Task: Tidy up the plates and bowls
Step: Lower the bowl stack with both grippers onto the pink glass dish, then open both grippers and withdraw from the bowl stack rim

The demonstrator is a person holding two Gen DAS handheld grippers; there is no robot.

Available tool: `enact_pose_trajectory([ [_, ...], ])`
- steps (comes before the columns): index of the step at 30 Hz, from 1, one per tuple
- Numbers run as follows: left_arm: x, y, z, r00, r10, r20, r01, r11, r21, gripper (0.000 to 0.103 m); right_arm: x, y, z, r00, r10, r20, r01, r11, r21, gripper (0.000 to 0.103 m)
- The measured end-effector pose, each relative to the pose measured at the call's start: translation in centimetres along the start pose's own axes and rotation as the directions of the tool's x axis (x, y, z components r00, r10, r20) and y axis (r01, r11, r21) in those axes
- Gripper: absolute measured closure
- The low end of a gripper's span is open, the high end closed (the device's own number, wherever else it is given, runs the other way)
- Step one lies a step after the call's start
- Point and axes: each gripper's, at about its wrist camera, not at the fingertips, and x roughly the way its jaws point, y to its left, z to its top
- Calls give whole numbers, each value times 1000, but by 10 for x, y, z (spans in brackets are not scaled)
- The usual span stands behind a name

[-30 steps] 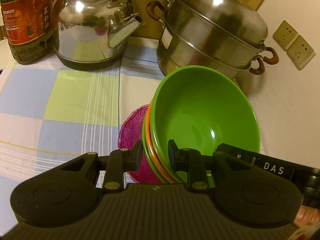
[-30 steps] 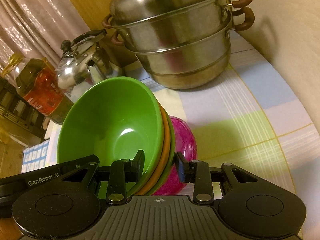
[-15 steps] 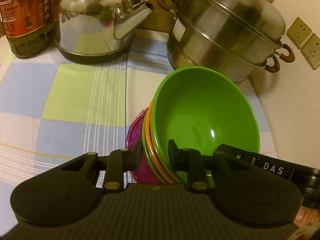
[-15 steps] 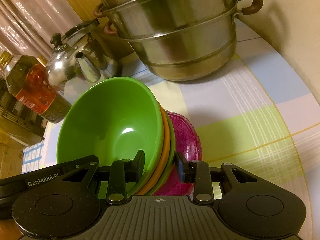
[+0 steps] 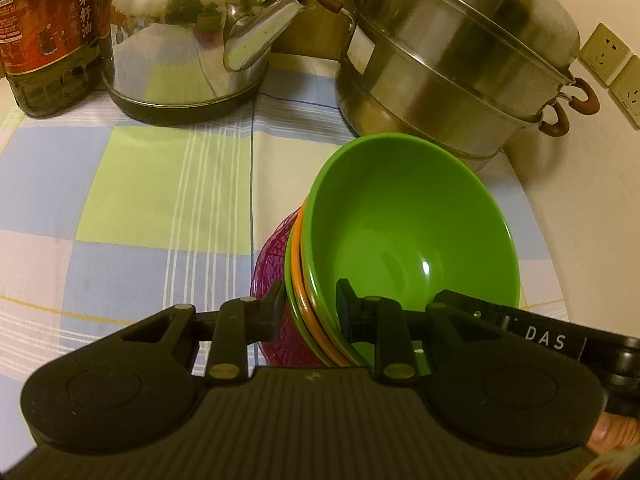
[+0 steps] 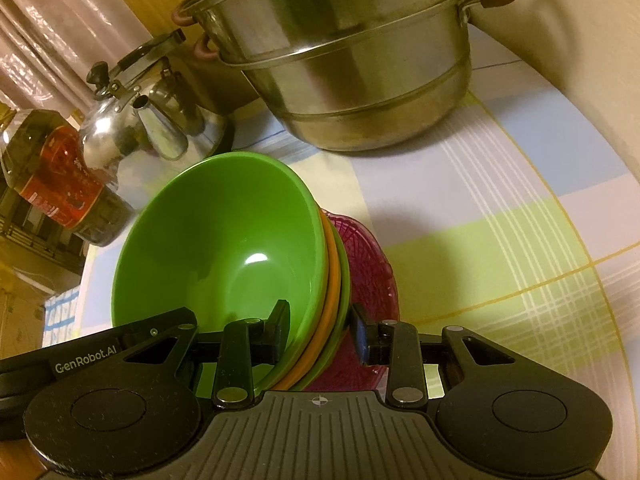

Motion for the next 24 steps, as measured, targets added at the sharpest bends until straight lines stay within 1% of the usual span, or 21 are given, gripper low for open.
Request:
enact_pose_trajectory([
  [10, -2, 4, -4, 1000, -19, 22, 19, 1000, -22, 79, -2, -3, -4, 1000, 18, 15, -18, 1000, 7, 69],
  [17, -12, 7, -8, 998, -31, 57, 34, 999, -38, 69, -11, -1, -10, 997, 41, 66, -40, 999, -6, 61],
  [21, -21, 6, -10, 998, -25, 66, 27, 999, -26, 67, -21, 2, -12, 995, 47, 87, -46, 999, -15, 54],
  [24, -29, 6, -13, 997, -21, 75, 23, 999, -34, 65, -29, 3, -14, 994, 48, 95, -47, 999, -15, 53],
])
